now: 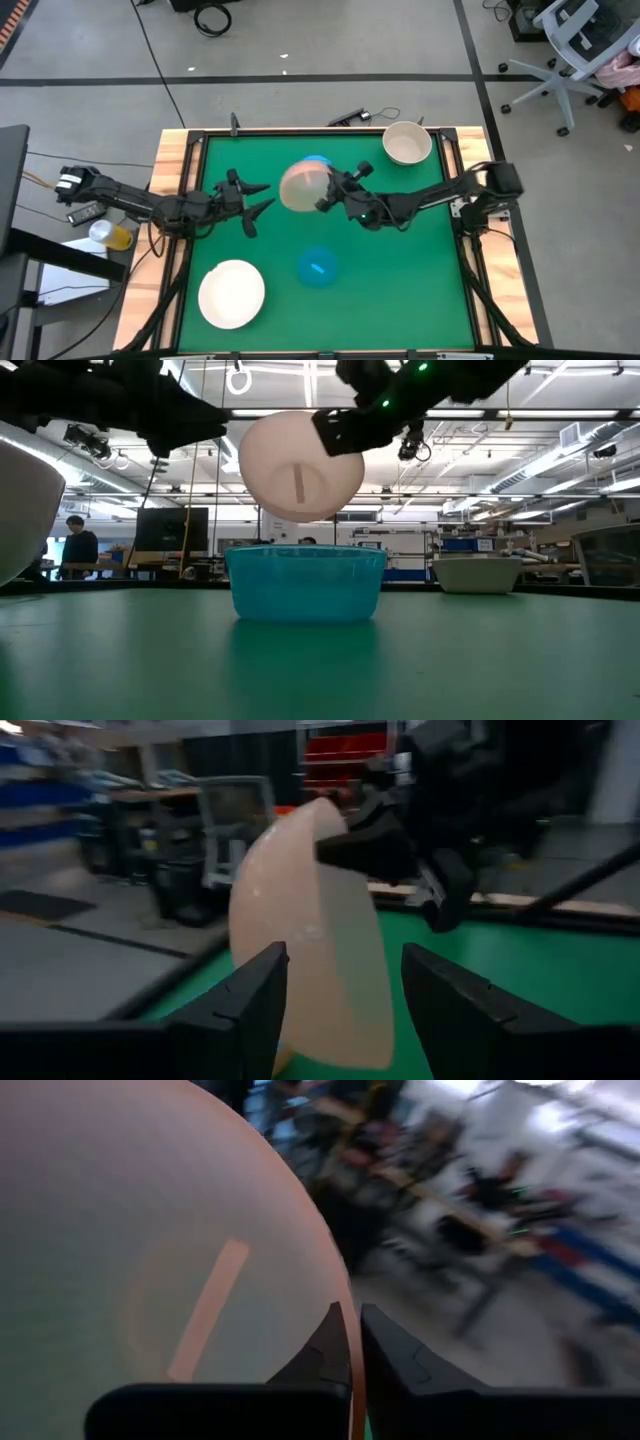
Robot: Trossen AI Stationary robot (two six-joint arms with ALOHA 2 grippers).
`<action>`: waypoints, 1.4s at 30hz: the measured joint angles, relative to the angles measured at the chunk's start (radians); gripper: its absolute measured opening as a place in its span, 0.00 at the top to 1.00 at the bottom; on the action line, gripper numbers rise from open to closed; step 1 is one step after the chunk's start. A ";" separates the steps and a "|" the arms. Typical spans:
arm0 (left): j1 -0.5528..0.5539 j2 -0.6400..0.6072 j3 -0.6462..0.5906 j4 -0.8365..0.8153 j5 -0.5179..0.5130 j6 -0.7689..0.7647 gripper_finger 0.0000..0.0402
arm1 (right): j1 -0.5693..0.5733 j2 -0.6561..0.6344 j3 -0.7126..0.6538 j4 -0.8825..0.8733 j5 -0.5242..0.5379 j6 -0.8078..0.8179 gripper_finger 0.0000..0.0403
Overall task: Nest bowls inside each other
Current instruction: Stack the light orange bowl on top of the white bowl
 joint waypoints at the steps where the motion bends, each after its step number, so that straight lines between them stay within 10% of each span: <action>1: 0.000 0.010 0.000 0.004 -0.028 0.016 0.49 | -0.007 0.022 0.000 0.071 0.032 -0.054 0.95; 16: 0.039 0.146 0.000 0.113 -0.163 0.084 0.35 | -0.035 0.101 0.000 0.393 -0.088 -0.110 0.96; 30: 0.056 0.155 0.002 0.165 -0.364 0.101 0.96 | -0.014 0.100 0.000 0.391 -0.176 -0.082 0.76; 42: 0.107 0.146 0.002 0.184 -0.412 0.184 0.99 | 0.114 0.051 0.000 0.453 -0.204 -0.298 0.57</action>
